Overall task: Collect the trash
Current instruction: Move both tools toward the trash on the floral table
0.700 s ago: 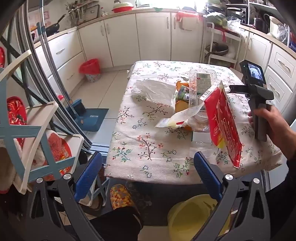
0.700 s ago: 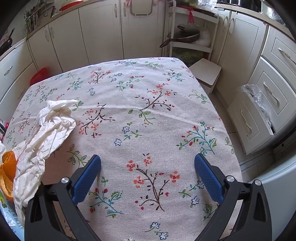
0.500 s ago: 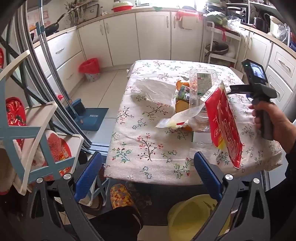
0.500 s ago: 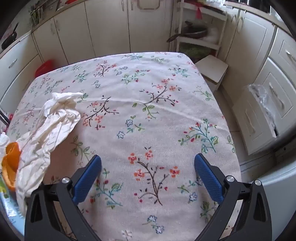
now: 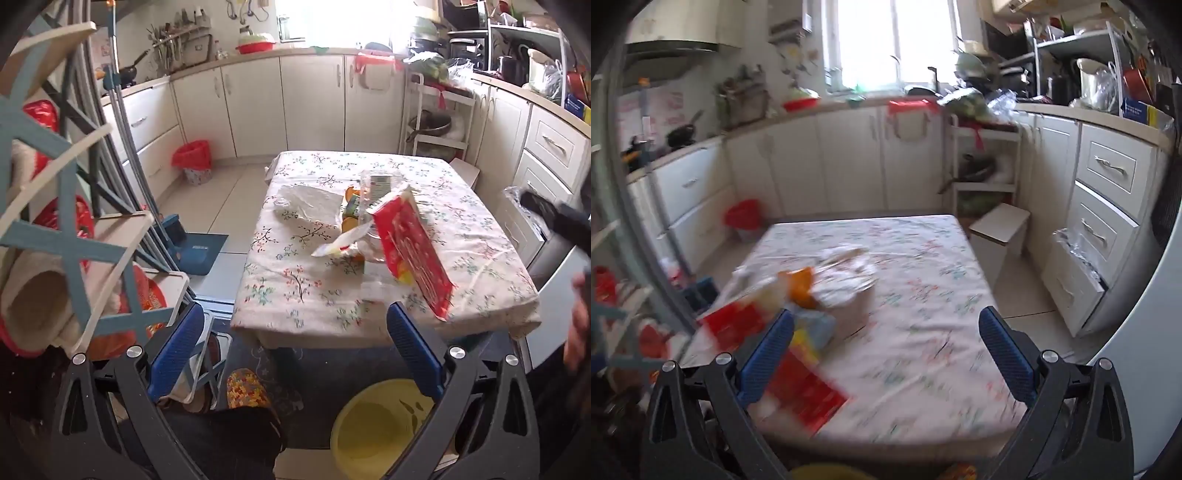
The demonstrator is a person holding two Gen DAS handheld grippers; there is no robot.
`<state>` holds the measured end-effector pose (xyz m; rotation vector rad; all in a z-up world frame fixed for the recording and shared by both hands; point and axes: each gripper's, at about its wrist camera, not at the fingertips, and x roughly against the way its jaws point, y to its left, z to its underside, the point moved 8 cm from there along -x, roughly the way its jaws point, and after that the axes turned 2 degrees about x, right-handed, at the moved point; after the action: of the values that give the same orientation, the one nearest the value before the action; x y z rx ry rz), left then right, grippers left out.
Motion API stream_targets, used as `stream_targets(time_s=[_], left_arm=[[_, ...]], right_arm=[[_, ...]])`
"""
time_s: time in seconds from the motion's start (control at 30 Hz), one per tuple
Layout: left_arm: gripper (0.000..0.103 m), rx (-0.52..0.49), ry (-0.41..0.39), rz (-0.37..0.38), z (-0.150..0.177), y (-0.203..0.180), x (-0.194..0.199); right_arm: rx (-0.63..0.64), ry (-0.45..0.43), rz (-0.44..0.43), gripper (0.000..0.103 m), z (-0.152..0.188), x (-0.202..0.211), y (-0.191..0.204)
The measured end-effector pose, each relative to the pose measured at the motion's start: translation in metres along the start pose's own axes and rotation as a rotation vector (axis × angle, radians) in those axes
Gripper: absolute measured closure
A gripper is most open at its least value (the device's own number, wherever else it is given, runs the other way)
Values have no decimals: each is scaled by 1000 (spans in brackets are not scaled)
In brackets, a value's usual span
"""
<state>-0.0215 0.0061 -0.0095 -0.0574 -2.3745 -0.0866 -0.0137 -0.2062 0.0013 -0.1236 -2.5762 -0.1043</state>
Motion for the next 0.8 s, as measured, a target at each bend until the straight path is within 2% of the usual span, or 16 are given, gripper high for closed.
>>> stream_targets(time_s=[0.17, 0.27, 0.53, 0.8], left_arm=[[8, 10, -26, 14, 11, 1, 36], [8, 3, -42, 15, 19, -1, 54], [8, 11, -69, 10, 29, 5, 85], [8, -1, -95, 8, 31, 5, 104]], right_arm=[[104, -54, -88, 7, 25, 63, 44], [153, -81, -88, 7, 30, 85, 56], [142, -103, -86, 7, 47, 111, 60], [123, -127, -91, 7, 41, 135, 56]])
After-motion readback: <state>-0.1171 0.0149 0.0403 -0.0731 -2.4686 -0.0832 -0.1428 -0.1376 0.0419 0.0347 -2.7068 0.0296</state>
